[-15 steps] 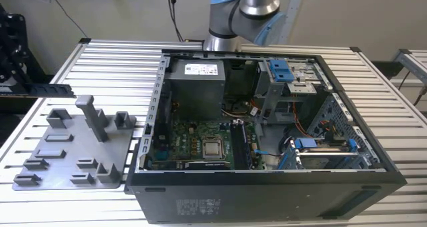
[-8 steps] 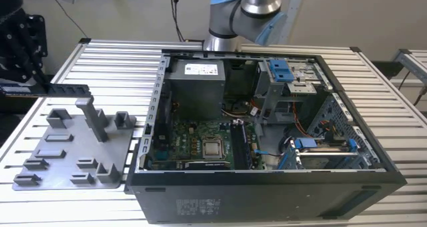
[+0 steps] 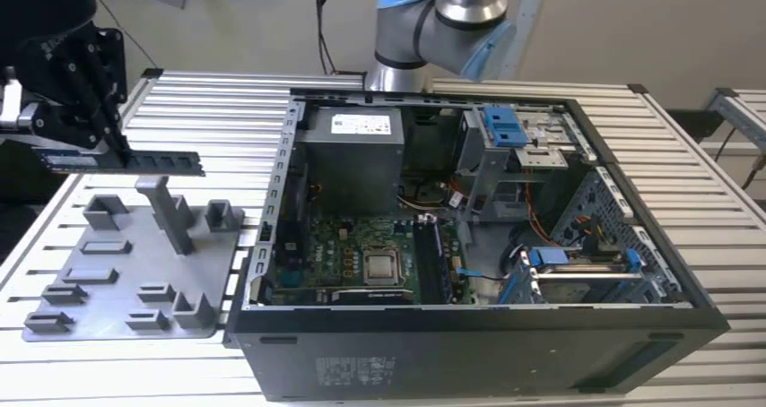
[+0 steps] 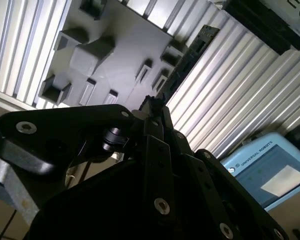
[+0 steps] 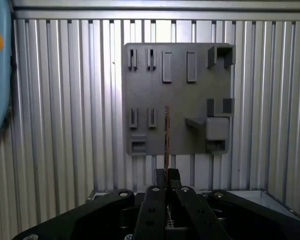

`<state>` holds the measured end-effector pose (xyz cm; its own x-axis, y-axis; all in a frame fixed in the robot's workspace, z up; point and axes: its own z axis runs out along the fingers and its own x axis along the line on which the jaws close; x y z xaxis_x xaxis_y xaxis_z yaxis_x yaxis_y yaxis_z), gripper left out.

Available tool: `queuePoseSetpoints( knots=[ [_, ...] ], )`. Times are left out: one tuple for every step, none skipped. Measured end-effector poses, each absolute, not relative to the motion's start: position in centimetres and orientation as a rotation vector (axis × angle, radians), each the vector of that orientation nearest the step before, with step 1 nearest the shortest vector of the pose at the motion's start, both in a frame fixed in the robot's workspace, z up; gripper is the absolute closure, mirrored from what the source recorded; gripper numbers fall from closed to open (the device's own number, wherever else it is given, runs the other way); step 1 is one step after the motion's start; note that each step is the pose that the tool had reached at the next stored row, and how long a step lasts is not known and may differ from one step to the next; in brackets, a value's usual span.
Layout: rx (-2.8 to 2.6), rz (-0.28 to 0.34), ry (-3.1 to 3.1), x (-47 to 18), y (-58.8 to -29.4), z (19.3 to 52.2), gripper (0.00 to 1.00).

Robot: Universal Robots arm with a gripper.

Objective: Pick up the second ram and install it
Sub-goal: 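Pick up the second ram and move it above second insertion slot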

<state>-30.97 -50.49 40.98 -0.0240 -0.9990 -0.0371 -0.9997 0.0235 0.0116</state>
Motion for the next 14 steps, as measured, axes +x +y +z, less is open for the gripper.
queuePoseSetpoints(
  knots=[
    [-2.182, 0.054, 2.234, -30.6, -50.5, 41.0, 0.86],
    [-2.182, 0.054, 2.234, -30.2, -50.5, 41.0, 0.86],
    [-2.182, 0.054, 2.234, -29.7, -50.5, 41.0, 0.86],
    [-2.182, 0.054, 2.235, -29.3, -50.5, 41.0, 0.86],
    [-2.182, 0.055, 2.235, -28.9, -50.5, 41.0, 0.86],
    [-2.182, 0.055, 2.235, -28.4, -50.5, 41.0, 0.86],
    [-2.182, 0.055, 2.235, -28.0, -50.5, 41.0, 0.86],
    [-2.182, 0.055, 2.235, -27.6, -50.5, 41.0, 0.86],
    [-2.183, 0.056, 2.235, -27.2, -50.5, 41.0, 0.86],
    [-2.183, 0.056, 2.235, -26.7, -50.5, 41.0, 0.86],
    [-2.183, 0.056, 2.235, -26.2, -50.5, 41.0, 0.86],
    [-2.183, 0.057, 2.236, -25.8, -50.5, 41.0, 0.86],
    [-2.183, 0.057, 2.236, -25.3, -50.5, 41.0, 0.86],
    [-2.183, 0.057, 2.236, -24.9, -50.5, 41.0, 0.86]
  ],
)
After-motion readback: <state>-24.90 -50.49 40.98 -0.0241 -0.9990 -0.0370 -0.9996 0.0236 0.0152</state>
